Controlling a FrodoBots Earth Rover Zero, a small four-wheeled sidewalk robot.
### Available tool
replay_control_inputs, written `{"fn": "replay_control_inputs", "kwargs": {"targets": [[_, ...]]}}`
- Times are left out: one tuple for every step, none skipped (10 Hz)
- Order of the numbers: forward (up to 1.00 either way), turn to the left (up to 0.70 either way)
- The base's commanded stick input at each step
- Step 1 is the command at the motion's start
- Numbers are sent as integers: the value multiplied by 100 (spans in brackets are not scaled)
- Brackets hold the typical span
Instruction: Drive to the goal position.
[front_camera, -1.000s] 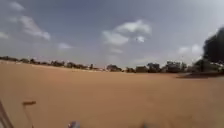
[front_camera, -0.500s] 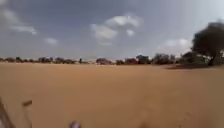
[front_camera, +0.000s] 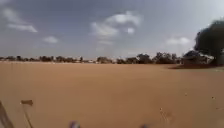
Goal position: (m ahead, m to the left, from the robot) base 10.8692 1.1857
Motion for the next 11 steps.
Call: {"fn": "replay_control_inputs", "kwargs": {"targets": [[100,0],[100,0],[100,0],[100,0],[100,0],[100,0],[100,0],[100,0],[100,0],[100,0],[100,0]]}}
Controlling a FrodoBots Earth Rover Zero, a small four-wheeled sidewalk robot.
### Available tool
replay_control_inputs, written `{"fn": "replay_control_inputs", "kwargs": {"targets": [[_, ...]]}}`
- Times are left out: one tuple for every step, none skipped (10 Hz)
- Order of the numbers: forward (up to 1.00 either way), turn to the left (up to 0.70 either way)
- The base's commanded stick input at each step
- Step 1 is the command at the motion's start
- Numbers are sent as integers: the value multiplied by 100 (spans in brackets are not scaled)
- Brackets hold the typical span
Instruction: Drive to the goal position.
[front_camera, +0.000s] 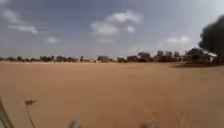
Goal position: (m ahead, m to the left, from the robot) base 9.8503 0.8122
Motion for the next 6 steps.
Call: {"fn": "replay_control_inputs", "kwargs": {"targets": [[100,0],[100,0],[100,0],[100,0],[100,0],[100,0]]}}
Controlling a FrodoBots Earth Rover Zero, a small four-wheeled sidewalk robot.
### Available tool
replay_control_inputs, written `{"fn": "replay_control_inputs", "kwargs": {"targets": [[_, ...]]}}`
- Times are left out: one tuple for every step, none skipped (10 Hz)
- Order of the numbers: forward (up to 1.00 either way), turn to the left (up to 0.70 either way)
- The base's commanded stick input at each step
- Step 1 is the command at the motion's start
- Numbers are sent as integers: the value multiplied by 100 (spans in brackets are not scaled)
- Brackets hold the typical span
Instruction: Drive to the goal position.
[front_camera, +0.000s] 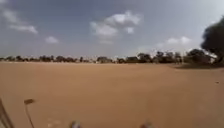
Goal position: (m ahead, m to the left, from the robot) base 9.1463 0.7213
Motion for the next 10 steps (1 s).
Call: {"fn": "replay_control_inputs", "kwargs": {"targets": [[100,0],[100,0],[100,0],[100,0],[100,0],[100,0],[100,0],[100,0],[100,0],[100,0]]}}
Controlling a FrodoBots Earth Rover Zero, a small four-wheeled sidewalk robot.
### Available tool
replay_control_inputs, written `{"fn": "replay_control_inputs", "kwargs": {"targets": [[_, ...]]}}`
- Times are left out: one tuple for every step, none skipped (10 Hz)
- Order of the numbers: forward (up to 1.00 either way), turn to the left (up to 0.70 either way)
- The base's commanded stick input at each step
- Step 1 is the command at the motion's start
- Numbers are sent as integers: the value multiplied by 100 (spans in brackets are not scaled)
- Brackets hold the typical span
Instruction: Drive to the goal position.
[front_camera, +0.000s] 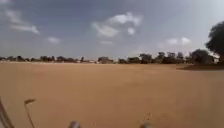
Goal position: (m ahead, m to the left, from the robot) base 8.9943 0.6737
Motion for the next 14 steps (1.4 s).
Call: {"fn": "replay_control_inputs", "kwargs": {"targets": [[100,0],[100,0],[100,0],[100,0],[100,0],[100,0],[100,0],[100,0],[100,0],[100,0],[100,0],[100,0],[100,0],[100,0]]}}
